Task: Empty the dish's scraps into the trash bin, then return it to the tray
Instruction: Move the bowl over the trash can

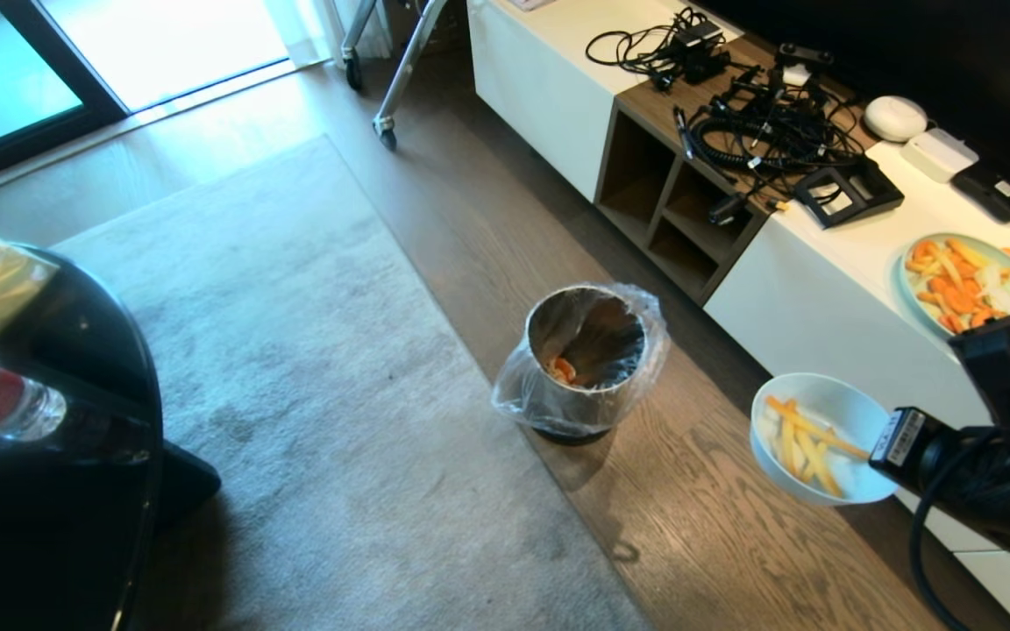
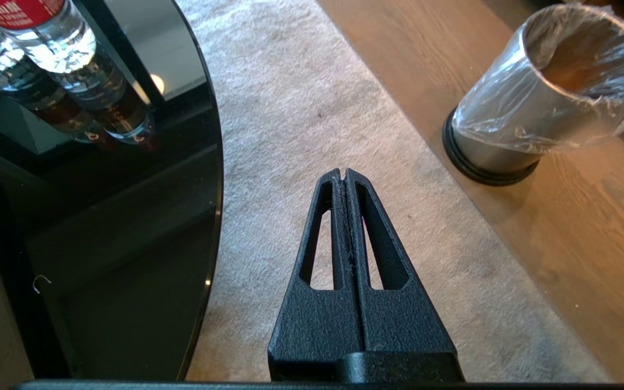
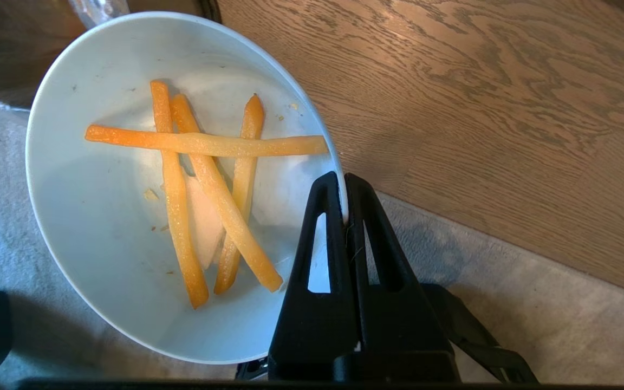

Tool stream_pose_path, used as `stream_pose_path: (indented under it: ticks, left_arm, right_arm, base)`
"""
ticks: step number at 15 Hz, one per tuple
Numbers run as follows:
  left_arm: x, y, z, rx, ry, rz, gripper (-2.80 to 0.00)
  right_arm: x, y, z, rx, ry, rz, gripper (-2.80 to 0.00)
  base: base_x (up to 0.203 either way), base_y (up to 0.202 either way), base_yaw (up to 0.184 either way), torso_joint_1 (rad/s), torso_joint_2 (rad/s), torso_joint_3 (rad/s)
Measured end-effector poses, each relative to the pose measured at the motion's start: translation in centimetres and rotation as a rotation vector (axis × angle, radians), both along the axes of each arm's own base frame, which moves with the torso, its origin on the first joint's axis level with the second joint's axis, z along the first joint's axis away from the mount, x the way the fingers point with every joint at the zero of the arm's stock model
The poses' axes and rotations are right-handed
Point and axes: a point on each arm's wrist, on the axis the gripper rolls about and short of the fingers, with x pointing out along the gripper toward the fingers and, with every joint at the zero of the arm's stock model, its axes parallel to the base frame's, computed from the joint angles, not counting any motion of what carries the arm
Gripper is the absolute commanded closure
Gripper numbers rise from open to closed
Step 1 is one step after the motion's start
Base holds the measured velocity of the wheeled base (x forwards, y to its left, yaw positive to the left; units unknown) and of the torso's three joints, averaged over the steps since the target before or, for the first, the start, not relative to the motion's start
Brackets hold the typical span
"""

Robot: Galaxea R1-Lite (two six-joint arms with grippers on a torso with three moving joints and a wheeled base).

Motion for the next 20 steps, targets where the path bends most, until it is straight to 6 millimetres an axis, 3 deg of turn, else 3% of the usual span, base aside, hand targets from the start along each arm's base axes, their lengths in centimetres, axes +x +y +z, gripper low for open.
stream_pose_path:
  ticks: [9,20]
  left_arm:
    - [0.0,0.0,0.0,0.0,0.0,0.0,0.0]
    - [0.0,0.0,0.0,0.0,0.0,0.0,0.0]
  right_arm:
    - [2.6,1.2,0.1,-0.027,-0.102,0.046,0.0]
    - [4.6,2.1,2.4,-0.037,-0.272,0.077,0.0]
  base:
    - [0.0,0.0,0.0,0.002,0.0,-0.196]
    - [0.0,0.0,0.0,0.002,0.0,-0.197]
